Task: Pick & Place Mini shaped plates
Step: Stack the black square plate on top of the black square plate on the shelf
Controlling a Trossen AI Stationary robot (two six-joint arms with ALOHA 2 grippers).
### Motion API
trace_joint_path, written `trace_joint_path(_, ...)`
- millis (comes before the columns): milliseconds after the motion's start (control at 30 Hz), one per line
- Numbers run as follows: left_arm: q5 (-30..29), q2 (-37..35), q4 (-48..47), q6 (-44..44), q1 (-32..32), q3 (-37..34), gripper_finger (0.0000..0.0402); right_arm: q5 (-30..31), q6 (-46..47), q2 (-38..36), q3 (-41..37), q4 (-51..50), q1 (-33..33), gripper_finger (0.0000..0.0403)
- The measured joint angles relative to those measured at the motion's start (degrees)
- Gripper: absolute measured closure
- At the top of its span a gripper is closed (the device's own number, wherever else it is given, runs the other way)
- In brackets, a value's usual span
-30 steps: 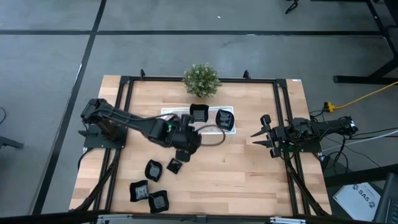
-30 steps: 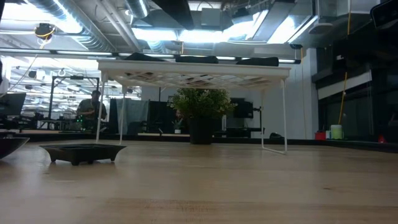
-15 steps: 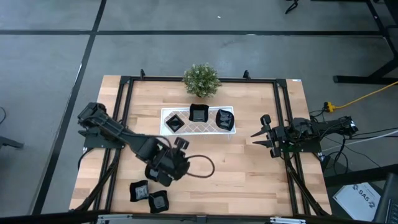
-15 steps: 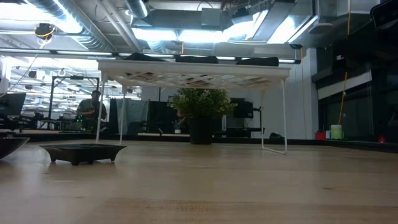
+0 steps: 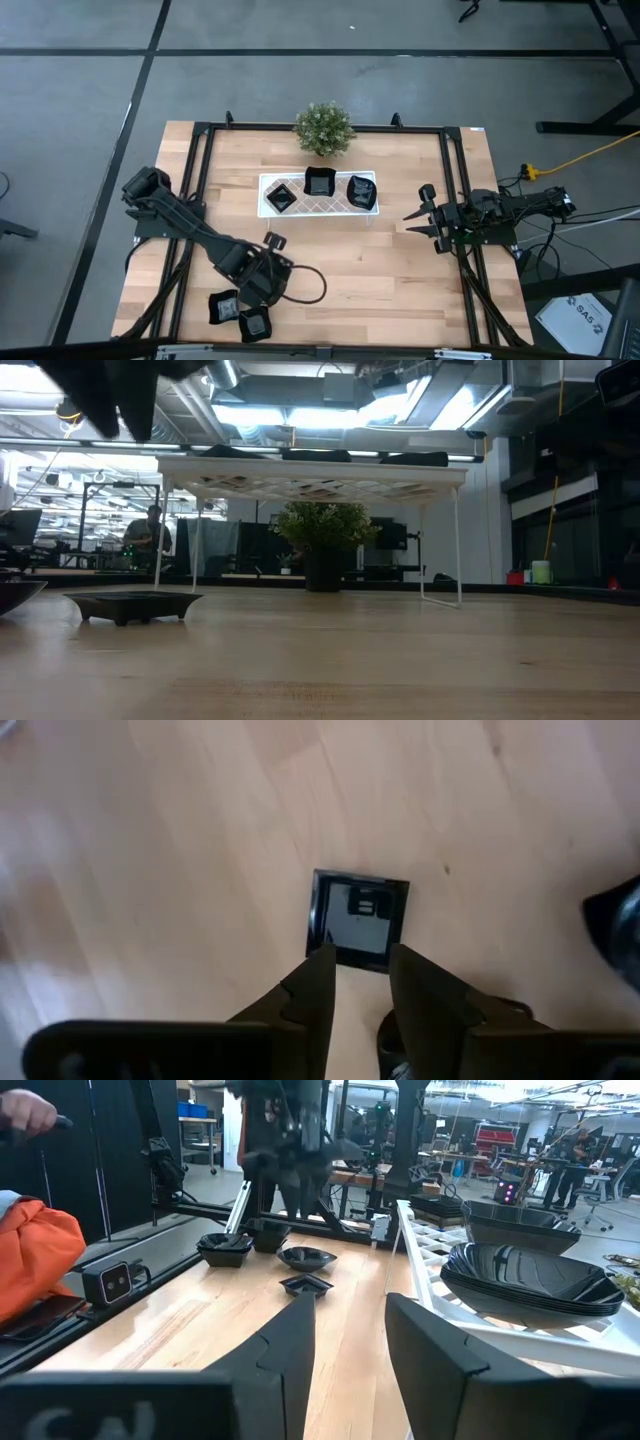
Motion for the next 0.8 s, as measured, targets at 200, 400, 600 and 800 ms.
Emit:
trace_joint_path(200, -0.20, 0.02, 8.62, 0.06, 0.26, -6.82, 0.0312, 0.01, 0.00, -0.01, 0.00, 0.00, 0.00, 0.0279)
trace_joint_path(400, 1.16, 0.04, 14.87, 0.15, 0.46, -12.46, 0.0313, 0.01, 0.00, -0.01, 0.00, 0.00, -0.01, 0.0279)
trace_joint_path(600, 1.69, 0.07, 19.13, 0.17, 0.46, -16.60, 0.0313, 0.01, 0.00, 0.00, 0.00, 0.00, -0.01, 0.0279)
trace_joint_path(800, 1.75, 0.07, 23.26, 0.20, 0.46, -19.56, 0.0313, 0.01, 0.00, 0.01, 0.00, 0.00, 0.01, 0.0279)
